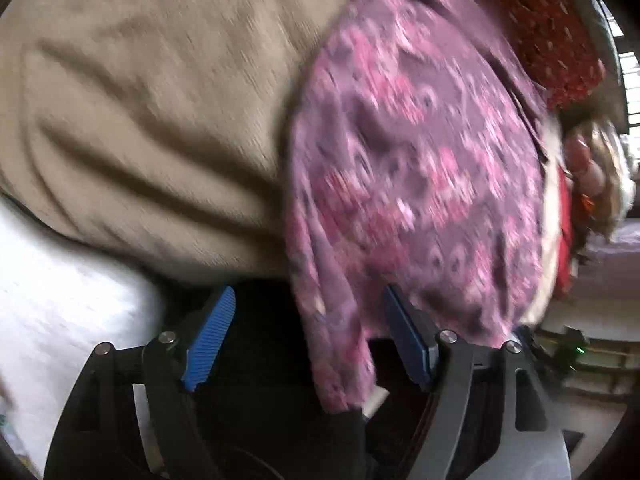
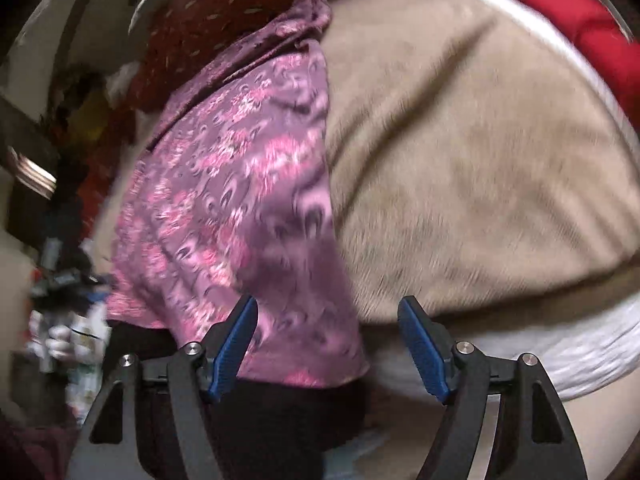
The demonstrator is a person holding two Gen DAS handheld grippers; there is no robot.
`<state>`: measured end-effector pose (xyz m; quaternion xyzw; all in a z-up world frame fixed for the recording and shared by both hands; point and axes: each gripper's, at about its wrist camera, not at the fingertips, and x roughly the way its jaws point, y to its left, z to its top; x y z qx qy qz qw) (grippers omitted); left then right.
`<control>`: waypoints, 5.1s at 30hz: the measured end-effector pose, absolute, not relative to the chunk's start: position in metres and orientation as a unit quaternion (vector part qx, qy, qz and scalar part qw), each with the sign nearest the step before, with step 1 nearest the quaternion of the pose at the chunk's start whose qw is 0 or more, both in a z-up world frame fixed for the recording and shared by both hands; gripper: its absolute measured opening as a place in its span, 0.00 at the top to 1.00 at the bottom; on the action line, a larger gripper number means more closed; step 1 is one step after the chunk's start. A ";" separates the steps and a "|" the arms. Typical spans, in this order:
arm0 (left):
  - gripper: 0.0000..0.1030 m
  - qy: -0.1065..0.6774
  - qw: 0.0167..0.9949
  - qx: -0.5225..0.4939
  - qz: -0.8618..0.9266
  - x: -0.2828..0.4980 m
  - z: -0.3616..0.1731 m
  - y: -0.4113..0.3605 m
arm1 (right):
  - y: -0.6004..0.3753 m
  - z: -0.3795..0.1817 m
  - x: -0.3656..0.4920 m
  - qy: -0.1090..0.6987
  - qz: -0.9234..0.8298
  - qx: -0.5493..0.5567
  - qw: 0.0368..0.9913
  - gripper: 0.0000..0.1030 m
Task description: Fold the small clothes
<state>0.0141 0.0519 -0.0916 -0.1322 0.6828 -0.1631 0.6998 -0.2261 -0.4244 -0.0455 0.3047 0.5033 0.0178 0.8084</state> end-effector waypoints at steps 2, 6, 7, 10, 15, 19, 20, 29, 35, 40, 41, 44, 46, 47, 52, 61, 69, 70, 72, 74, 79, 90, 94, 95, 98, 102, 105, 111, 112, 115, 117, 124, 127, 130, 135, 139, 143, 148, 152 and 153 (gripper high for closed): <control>0.27 0.685 0.699 -0.121 -0.167 0.004 -0.092 0.046 | -0.427 -0.057 -0.231 0.495 0.033 0.344 0.797 0.27; 0.42 0.671 0.720 -0.089 -0.152 -0.004 -0.087 0.028 | -0.413 -0.074 -0.226 0.502 0.069 0.365 0.781 0.32; 0.51 0.668 0.726 -0.078 -0.146 0.001 -0.087 0.024 | -0.409 -0.075 -0.225 0.504 0.074 0.357 0.783 0.45; 0.98 0.666 0.724 -0.082 -0.158 0.002 -0.082 0.035 | -0.398 -0.070 -0.223 0.504 0.103 0.341 0.787 0.90; 0.98 0.644 0.712 -0.186 -0.209 0.002 -0.056 0.054 | -0.392 -0.025 -0.232 0.449 0.130 0.318 0.825 0.91; 0.98 0.622 0.700 -0.246 -0.250 0.012 -0.036 0.065 | -0.400 0.020 -0.236 0.378 0.137 0.344 0.849 0.91; 0.98 0.618 0.695 -0.262 -0.258 0.016 -0.034 0.067 | -0.402 0.027 -0.235 0.366 0.137 0.349 0.852 0.91; 0.98 0.589 0.689 -0.321 -0.275 0.071 -0.020 0.060 | -0.416 0.056 -0.183 0.312 0.154 0.387 0.854 0.91; 0.98 0.573 0.695 -0.347 -0.261 0.125 -0.011 0.050 | -0.438 0.059 -0.132 0.286 0.157 0.417 0.848 0.91; 0.98 0.566 0.694 -0.369 -0.249 0.182 -0.007 0.036 | -0.461 0.044 -0.075 0.270 0.148 0.447 0.840 0.91; 0.98 0.562 0.696 -0.376 -0.243 0.196 -0.006 0.033 | -0.465 0.041 -0.063 0.267 0.146 0.452 0.839 0.91; 0.98 0.553 0.692 -0.403 -0.231 0.238 -0.006 0.027 | -0.480 0.032 -0.025 0.255 0.139 0.468 0.835 0.91; 0.98 0.549 0.691 -0.414 -0.222 0.264 -0.007 0.022 | -0.494 0.025 0.001 0.246 0.128 0.483 0.831 0.91; 0.98 0.548 0.691 -0.418 -0.219 0.280 -0.008 0.018 | -0.499 0.022 0.011 0.242 0.123 0.489 0.829 0.91; 0.98 0.550 0.688 -0.430 -0.197 0.347 -0.016 -0.002 | -0.532 -0.004 0.071 0.221 0.091 0.529 0.814 0.91; 0.98 0.607 0.697 -0.357 -0.133 0.409 -0.045 -0.032 | -0.547 -0.060 0.138 0.311 0.023 0.567 0.762 0.81; 0.73 0.570 0.727 -0.348 -0.159 0.404 -0.020 -0.015 | -0.577 -0.032 0.091 0.245 -0.008 0.542 0.803 0.44; 0.69 0.565 0.733 -0.345 -0.155 0.403 -0.019 -0.011 | -0.577 -0.034 0.090 0.269 -0.021 0.528 0.805 0.44; 0.63 0.555 0.733 -0.360 -0.158 0.399 -0.018 -0.003 | -0.572 -0.038 0.088 0.305 -0.039 0.500 0.809 0.44; 0.59 0.555 0.736 -0.349 -0.170 0.394 -0.017 -0.005 | -0.567 -0.039 0.088 0.323 -0.045 0.476 0.817 0.44; 0.58 0.586 0.740 -0.276 -0.182 0.382 -0.026 -0.050 | -0.546 -0.042 0.114 0.352 -0.058 0.435 0.827 0.45; 0.58 0.589 0.777 -0.179 -0.132 0.368 -0.033 -0.090 | -0.565 -0.065 0.120 0.352 -0.094 0.459 0.810 0.85; 0.55 0.560 0.804 -0.125 -0.155 0.327 -0.014 -0.103 | -0.549 -0.026 0.096 0.303 -0.044 0.415 0.857 0.80; 0.49 0.560 0.805 -0.120 -0.158 0.315 -0.017 -0.109 | -0.544 -0.024 0.092 0.297 -0.027 0.412 0.861 0.70; 0.48 0.583 0.795 -0.092 -0.140 0.299 -0.043 -0.126 | -0.520 -0.045 0.092 0.335 -0.004 0.387 0.859 0.54; 0.48 0.588 0.792 -0.092 -0.137 0.286 -0.029 -0.123 | -0.501 -0.049 0.088 0.389 -0.029 0.324 0.862 0.57; 0.45 0.577 0.798 -0.107 -0.135 0.267 -0.016 -0.110 | -0.493 -0.024 0.064 0.371 -0.008 0.319 0.872 0.57; 0.39 0.596 0.792 -0.075 -0.108 0.242 -0.045 -0.109 | -0.458 -0.055 0.020 0.432 0.047 0.246 0.866 0.58; 0.39 0.599 0.792 -0.066 -0.102 0.239 -0.042 -0.111 | -0.456 -0.046 0.013 0.434 0.040 0.233 0.869 0.58; 0.35 0.609 0.783 -0.077 -0.101 0.229 -0.038 -0.114 | -0.452 -0.024 -0.004 0.414 0.039 0.230 0.880 0.56; 0.31 0.609 0.786 -0.065 -0.091 0.222 -0.045 -0.119 | -0.448 -0.024 -0.012 0.409 0.037 0.215 0.886 0.51; 0.08 0.578 0.813 0.008 -0.079 0.204 -0.056 -0.146 | -0.420 -0.055 -0.018 0.402 -0.009 0.148 0.904 0.42; 0.00 0.574 0.815 0.004 -0.072 0.200 -0.060 -0.152 | -0.410 -0.054 -0.014 0.402 -0.015 0.118 0.908 0.36; 0.00 0.568 0.820 0.008 -0.067 0.195 -0.061 -0.155 | -0.405 -0.054 -0.013 0.406 -0.012 0.101 0.908 0.30; 0.00 0.565 0.821 0.003 -0.077 0.183 -0.066 -0.151 | -0.394 -0.054 -0.012 0.414 -0.008 0.069 0.907 0.20; 0.00 0.562 0.823 0.002 -0.085 0.183 -0.066 -0.141 | -0.388 -0.055 -0.009 0.421 -0.011 0.049 0.905 0.16; 0.00 0.561 0.823 0.000 -0.088 0.183 -0.065 -0.134 | -0.384 -0.056 -0.007 0.427 -0.009 0.041 0.903 0.08; 0.00 0.561 0.822 -0.001 -0.095 0.183 -0.065 -0.129 | -0.375 -0.058 0.001 0.458 0.013 0.019 0.888 0.00; 0.00 0.566 0.817 0.004 -0.108 0.182 -0.059 -0.126 | -0.369 -0.056 0.007 0.481 0.005 0.003 0.877 0.00; 0.00 0.565 0.817 0.003 -0.115 0.181 -0.054 -0.124 | -0.371 -0.053 0.009 0.488 0.006 0.008 0.873 0.01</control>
